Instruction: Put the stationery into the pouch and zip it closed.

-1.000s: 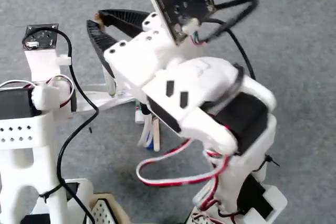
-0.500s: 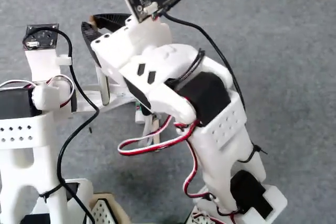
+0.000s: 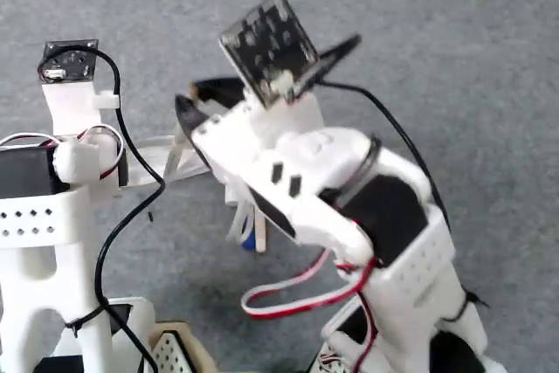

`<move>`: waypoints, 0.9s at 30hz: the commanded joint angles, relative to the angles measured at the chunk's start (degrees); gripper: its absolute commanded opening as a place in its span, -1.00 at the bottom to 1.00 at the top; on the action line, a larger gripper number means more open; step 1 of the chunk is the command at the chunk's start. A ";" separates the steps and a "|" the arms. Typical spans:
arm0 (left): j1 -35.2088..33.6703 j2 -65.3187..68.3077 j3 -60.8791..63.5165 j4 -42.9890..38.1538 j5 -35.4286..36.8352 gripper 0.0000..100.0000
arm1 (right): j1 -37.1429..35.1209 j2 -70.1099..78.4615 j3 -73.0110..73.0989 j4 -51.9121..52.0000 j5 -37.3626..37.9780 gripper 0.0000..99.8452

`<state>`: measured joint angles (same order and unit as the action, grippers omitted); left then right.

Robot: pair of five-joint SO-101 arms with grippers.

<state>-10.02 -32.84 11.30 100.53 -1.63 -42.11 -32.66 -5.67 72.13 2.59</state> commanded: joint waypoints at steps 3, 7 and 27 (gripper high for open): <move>0.84 1.76 0.40 0.18 -0.26 -0.94 | -1.49 -7.25 9.27 -0.18 4.92 -0.97; 0.84 1.76 0.40 0.18 -0.18 -0.94 | -4.31 -7.69 12.09 -0.35 7.82 -0.97; 0.75 1.76 0.40 0.18 -0.26 -0.94 | -2.81 -8.13 10.86 -2.73 7.74 -0.57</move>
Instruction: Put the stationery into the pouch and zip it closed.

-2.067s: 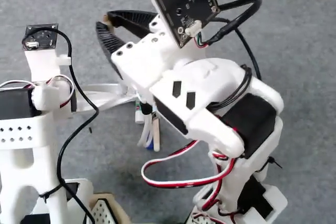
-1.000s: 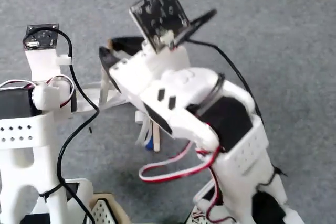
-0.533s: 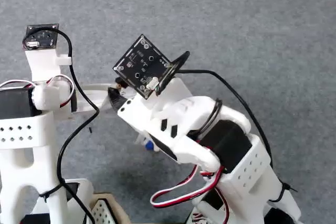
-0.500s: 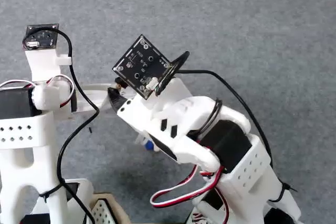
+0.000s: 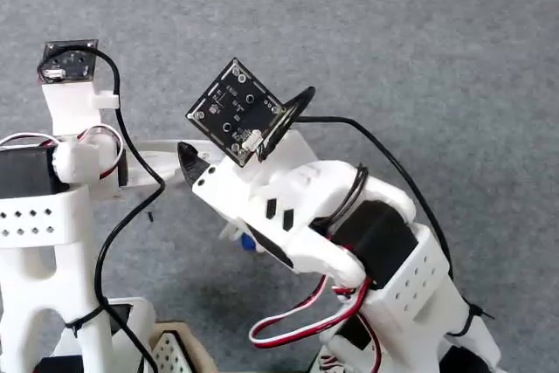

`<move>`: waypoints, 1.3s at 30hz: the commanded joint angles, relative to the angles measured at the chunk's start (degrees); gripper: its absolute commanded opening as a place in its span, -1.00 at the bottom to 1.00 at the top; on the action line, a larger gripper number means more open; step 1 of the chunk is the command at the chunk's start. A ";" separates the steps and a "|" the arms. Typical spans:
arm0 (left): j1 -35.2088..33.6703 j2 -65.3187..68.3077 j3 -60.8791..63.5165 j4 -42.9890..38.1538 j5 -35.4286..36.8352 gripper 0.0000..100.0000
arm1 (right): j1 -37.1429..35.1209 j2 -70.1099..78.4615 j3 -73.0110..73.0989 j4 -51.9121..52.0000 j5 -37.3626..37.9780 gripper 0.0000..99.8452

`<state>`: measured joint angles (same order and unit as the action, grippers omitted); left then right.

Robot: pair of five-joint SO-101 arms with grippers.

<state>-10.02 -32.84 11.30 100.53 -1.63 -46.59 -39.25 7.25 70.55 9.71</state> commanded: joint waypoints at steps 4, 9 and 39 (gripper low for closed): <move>-0.31 1.76 0.40 0.18 -0.35 -0.94 | 8.09 -1.54 -3.21 -1.05 0.62 -0.57; -5.85 1.67 0.40 0.18 -0.26 -0.94 | 15.38 -1.45 0.40 -0.09 0.26 -0.57; -8.22 1.23 1.01 0.35 -0.44 -0.94 | 20.48 23.78 25.71 -28.92 -0.09 -0.78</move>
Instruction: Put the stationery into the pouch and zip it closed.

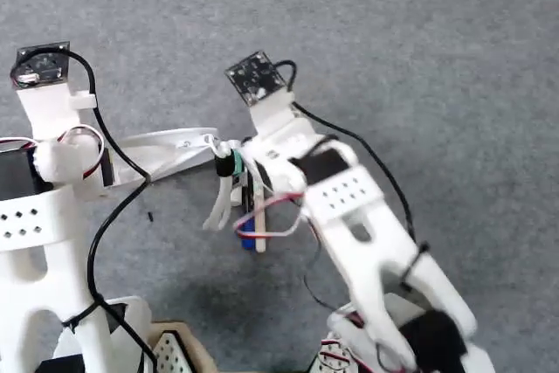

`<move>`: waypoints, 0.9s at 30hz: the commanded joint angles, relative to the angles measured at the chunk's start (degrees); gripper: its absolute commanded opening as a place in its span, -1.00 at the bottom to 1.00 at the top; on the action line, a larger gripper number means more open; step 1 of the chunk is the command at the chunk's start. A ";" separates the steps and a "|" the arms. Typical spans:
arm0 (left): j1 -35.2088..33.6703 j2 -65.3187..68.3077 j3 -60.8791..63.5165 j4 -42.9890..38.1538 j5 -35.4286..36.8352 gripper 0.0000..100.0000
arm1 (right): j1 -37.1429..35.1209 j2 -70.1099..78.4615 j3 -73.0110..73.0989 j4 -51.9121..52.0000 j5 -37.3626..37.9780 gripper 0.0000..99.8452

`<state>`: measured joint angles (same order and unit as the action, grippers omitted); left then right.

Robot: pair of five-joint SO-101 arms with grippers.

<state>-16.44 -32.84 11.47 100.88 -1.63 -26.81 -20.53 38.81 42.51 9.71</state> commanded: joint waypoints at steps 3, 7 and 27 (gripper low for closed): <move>-1.80 1.23 0.84 0.00 -0.44 -0.94 | 0.70 12.26 -11.38 0.88 -2.99 -0.78; -1.80 1.23 0.84 0.00 -0.44 -0.94 | 1.67 21.58 -19.82 4.04 -3.87 -0.78; -1.80 1.49 0.48 0.00 -0.44 -0.94 | 3.25 38.46 -36.62 13.10 -8.35 -0.78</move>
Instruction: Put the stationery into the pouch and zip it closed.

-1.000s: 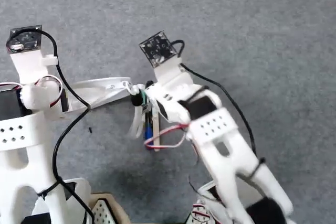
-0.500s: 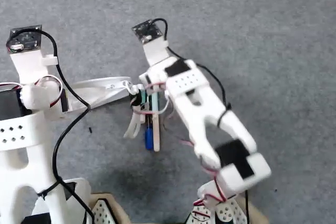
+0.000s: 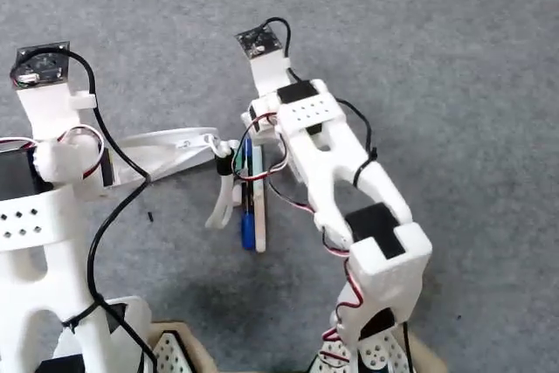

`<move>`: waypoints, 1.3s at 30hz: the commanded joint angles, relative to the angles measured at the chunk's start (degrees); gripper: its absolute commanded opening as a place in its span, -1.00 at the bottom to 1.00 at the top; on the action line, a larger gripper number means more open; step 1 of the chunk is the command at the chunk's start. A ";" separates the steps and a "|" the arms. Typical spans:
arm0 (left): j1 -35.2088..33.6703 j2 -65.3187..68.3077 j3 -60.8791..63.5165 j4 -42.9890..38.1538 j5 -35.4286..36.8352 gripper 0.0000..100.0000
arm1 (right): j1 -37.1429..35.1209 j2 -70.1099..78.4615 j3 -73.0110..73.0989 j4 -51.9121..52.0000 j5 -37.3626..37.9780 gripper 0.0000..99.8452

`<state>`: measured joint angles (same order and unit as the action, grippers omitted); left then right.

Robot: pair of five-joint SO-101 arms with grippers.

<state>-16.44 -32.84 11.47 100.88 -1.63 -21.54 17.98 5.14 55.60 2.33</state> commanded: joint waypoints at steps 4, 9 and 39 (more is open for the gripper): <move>-1.80 1.23 0.48 0.00 -0.44 -0.94 | -4.40 3.47 -3.56 -0.18 -0.88 -0.78; -1.89 1.23 0.66 0.00 -0.44 -0.94 | -4.66 7.69 -6.37 0.62 -1.32 -0.78; -1.89 1.23 0.31 0.00 -0.44 -0.94 | -0.53 8.75 -5.93 5.80 -1.41 -0.79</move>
<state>-16.62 -32.84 11.47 100.88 -1.54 -22.77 26.42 0.48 60.88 1.54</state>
